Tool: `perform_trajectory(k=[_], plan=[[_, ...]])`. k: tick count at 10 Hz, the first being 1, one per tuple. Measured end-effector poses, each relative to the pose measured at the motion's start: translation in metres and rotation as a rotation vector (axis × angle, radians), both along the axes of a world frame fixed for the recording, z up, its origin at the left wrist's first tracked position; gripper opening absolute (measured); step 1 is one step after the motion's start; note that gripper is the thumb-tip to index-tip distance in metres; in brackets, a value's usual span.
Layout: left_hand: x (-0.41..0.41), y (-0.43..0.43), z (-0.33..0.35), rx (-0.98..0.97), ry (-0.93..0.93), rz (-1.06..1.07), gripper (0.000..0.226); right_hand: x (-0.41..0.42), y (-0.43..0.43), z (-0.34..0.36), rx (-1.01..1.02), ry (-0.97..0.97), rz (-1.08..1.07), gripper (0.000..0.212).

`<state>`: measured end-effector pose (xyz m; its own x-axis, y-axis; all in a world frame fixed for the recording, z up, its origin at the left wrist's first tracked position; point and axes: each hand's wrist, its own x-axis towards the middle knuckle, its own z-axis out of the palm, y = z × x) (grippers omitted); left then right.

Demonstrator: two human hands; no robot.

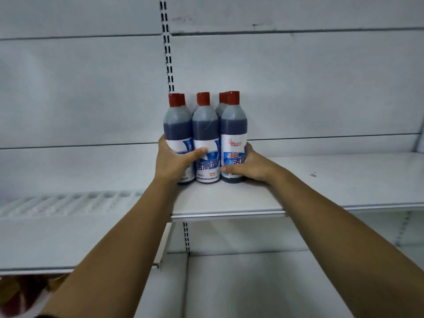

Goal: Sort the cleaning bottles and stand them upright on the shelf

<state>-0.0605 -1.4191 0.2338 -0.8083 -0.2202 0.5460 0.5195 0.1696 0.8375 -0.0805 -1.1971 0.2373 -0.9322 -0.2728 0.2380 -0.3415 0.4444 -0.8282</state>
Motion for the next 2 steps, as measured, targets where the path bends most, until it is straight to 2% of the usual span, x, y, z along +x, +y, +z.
perform_trajectory(k=[1,2], plan=[[-0.0039,-0.0024,0.0005,-0.008,-0.001,-0.009,0.091,-0.0050,0.0004,-0.0007,0.014,-0.009,-0.006,0.110],[-0.0030,-0.0025,-0.0038,0.012,0.022,-0.012,0.086,-0.0135,-0.0006,-0.0078,0.015,0.025,0.006,0.118]])
